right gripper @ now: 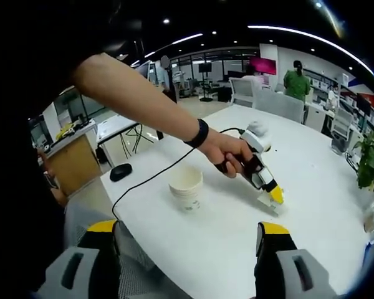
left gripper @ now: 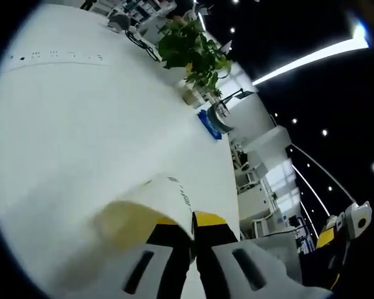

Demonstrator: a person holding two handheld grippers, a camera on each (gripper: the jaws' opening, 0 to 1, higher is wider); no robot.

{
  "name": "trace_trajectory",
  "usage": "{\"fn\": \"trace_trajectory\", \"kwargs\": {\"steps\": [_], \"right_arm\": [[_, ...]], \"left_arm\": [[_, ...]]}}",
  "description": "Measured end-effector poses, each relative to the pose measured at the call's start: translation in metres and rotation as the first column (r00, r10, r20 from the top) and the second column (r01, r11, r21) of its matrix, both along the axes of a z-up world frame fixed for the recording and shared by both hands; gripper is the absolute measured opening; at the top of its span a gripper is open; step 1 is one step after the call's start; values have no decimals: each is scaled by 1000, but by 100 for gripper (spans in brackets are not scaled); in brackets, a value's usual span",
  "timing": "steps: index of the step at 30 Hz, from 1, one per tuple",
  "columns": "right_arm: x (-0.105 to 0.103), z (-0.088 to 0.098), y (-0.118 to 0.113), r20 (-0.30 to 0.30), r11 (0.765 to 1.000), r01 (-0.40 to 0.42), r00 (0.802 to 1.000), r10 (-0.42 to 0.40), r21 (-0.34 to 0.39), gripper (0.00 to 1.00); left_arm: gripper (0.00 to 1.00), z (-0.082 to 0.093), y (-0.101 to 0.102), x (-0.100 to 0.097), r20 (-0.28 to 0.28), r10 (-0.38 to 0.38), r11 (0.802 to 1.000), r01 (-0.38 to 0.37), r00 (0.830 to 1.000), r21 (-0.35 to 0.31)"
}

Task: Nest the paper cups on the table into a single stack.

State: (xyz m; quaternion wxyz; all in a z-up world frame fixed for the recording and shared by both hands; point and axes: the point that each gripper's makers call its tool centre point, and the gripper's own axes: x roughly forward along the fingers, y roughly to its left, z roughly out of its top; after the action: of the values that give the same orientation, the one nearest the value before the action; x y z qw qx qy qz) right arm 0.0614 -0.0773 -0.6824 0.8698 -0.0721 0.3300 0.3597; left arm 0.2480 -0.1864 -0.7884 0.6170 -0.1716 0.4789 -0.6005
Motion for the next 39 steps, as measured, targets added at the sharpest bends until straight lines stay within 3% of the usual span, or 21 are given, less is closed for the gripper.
{"fn": "trace_trajectory", "kwargs": {"steps": [15,23,28,31,39], "right_arm": [[4,1,4,15,1000,-22,1000,22,-4,92],[6,1,8,16,999,-44,999,44,-7,91],[8,2,10,23,998,-54,998,54,-9,91],[8,2,11,25,998,-63,998,63,-12,91],[8,2,13,23,997,-77,997,77,-11,91]], "left_arm": [[0,20,40,13,89,-31,998,26,996,56],[0,49,69,4,143,-74,991,57,987,121],[0,64,91,3,202,-116,984,84,972,158],[0,68,106,0,247,-167,971,115,955,211],[0,77,141,-13,311,-307,917,193,899,348]]}}
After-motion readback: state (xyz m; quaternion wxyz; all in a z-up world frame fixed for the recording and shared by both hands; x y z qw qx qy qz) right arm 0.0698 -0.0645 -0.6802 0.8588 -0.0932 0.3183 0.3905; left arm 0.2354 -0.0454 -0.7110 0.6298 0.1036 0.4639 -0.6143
